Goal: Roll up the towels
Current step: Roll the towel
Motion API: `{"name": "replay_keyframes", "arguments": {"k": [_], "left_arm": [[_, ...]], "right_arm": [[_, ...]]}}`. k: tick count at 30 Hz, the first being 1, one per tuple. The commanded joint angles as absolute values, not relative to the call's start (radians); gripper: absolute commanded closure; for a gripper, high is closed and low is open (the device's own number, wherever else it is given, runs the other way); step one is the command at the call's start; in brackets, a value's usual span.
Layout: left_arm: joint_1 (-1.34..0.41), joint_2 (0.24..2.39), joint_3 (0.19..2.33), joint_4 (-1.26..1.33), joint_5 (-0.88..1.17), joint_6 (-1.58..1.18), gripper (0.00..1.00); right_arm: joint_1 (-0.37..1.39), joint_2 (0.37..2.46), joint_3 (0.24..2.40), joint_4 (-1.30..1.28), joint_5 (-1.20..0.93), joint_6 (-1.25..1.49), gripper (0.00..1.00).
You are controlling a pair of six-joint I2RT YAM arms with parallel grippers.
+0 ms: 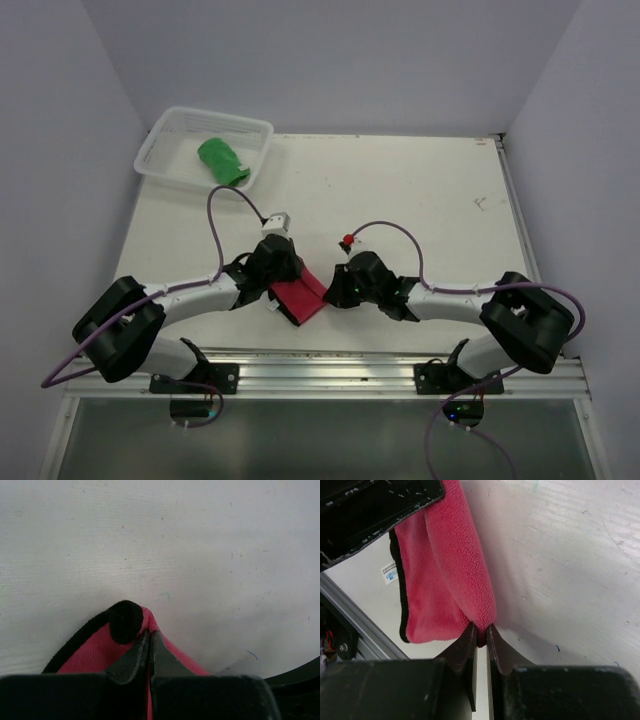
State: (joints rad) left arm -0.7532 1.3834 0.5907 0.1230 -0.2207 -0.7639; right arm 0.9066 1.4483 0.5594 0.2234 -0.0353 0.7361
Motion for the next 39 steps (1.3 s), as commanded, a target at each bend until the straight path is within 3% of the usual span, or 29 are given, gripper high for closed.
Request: {"name": "replay_keyframes", "arguments": {"k": [1,3,15,17,19,25,39], "left_arm": [[-0.758,1.387,0.581,0.198,-0.25,-0.752,1.0],[-0.758,1.396,0.584,0.198,-0.256,-0.756,1.0],[-0.713,1.489,0.698,0.14,-0.246,-0.819,0.99],[-0.707,1.488,0.71,0.143,-0.235,-0.821,0.94],[-0.706,1.488,0.729,0.135,-0.229,-0.818,0.82],[-0.693,1.479,0.771,0.088,-0.198,-0.824,0.67],[-0.687,1.411,0.767,0.032,-0.117,-0.861,0.63]], "right_arm": [[0.902,1.442,0.549,0.295,-0.052,0.69,0.93],[0.902,1.443,0.551,0.279,-0.041,0.643,1.0],[1.118,1.408,0.589,0.094,0.471,0.447,1.0],[1.157,1.419,0.598,0.084,0.517,0.43,1.0],[1.192,1.436,0.618,0.074,0.566,0.411,1.0],[1.282,1.492,0.67,0.037,0.73,0.385,1.0],[1.46,1.749,0.856,-0.138,1.009,0.354,1.0]]}}
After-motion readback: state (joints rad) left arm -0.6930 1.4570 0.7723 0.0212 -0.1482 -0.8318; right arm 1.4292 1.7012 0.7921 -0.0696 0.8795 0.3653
